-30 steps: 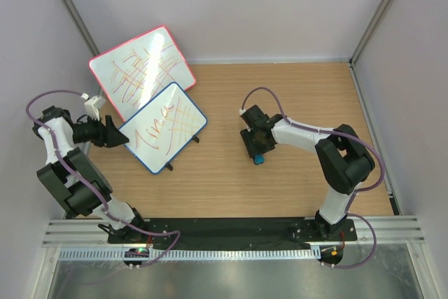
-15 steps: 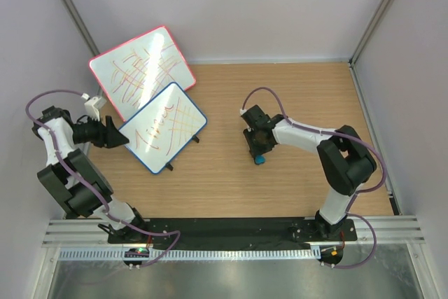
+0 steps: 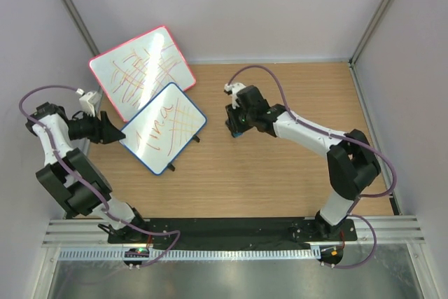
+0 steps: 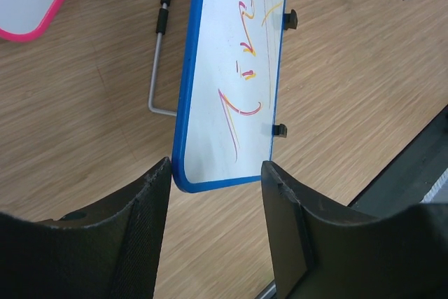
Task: Erase the whiteboard
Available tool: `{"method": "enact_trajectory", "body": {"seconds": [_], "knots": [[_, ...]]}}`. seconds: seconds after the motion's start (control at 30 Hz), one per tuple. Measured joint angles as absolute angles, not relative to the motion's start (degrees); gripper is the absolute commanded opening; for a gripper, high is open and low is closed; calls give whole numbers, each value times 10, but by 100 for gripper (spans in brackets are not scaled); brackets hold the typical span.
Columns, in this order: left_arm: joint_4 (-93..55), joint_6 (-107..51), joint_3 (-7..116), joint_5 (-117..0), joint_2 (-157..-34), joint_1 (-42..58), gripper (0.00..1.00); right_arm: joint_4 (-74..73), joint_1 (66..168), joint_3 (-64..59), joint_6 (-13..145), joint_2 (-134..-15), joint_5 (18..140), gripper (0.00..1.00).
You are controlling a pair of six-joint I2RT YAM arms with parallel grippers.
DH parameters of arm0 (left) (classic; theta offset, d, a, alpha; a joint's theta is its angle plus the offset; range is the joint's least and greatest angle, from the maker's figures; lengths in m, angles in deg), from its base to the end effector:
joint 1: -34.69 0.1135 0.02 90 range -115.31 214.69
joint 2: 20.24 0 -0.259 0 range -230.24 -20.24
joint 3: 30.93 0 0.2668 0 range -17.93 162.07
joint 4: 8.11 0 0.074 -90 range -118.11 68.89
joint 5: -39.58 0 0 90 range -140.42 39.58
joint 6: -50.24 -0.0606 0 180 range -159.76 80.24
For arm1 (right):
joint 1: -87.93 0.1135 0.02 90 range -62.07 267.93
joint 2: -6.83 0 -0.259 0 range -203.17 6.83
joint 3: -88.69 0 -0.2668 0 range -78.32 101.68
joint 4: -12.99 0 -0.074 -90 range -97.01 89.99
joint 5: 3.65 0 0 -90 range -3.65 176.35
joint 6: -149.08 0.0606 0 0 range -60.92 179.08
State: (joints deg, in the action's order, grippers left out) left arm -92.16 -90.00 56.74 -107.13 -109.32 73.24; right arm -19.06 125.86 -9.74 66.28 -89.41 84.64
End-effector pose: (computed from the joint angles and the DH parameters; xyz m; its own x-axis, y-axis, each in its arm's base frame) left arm 0.2592 0.1418 0.2590 -0.7218 -0.0356 -0.6912 0.4136 0.7785 -0.4721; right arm 0.3132 0.2464 0.2054 -0.6487 -0.3467 -0.6774 -0.5536 0.8258 0.1075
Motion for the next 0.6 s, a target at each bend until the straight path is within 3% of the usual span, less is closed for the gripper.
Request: {"method": "enact_trajectory", "body": {"seconds": [0.2,0.33,0.6], "knots": [[-939,-912,580,-1075,-1133,732,55,-95,1295,22,628,-971,812,1],[-950,-919,583,-1075,-1155,732,46,-64,1319,71,615,-1028,789,1],[-969,-967,619,-1075,-1178,732,15,-28,1363,163,579,-1133,774,1]]}}
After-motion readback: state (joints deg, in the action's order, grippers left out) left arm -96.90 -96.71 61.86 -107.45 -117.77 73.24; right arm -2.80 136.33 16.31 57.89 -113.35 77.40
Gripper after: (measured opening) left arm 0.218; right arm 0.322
